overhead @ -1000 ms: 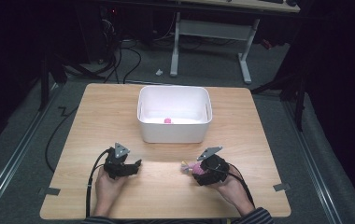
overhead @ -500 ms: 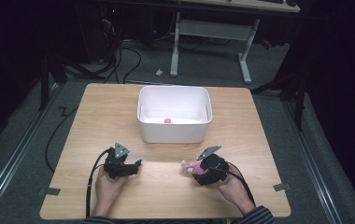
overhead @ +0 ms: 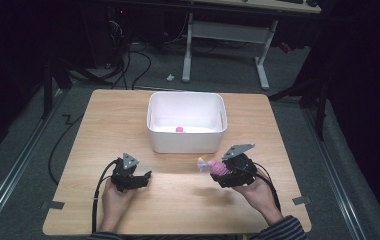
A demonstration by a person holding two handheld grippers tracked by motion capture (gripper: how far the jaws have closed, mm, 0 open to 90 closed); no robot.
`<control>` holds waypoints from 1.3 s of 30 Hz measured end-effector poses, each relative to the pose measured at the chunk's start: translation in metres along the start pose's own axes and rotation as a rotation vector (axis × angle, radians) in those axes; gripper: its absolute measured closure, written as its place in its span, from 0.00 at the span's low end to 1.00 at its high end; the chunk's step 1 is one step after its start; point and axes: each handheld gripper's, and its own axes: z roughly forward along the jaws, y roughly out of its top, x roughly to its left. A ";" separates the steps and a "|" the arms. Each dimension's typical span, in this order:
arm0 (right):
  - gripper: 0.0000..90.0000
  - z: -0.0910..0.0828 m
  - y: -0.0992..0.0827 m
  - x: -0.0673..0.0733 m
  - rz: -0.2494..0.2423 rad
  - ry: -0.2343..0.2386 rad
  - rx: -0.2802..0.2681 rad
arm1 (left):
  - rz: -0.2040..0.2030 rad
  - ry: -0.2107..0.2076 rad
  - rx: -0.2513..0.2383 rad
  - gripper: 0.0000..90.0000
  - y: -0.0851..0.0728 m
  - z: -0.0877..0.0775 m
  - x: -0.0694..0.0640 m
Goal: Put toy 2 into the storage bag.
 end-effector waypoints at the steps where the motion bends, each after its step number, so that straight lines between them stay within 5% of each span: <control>1: 0.39 -0.003 0.001 -0.002 0.001 0.000 -0.011 | 0.000 0.000 0.000 0.28 0.000 0.000 0.000; 20: 0.39 -0.059 0.037 -0.023 -0.033 -0.052 -0.112 | 0.001 0.000 0.000 0.29 0.000 0.000 0.000; 39: 0.39 -0.077 0.093 -0.041 -0.080 -0.100 -0.138 | 0.001 0.000 0.001 0.28 0.000 0.000 0.000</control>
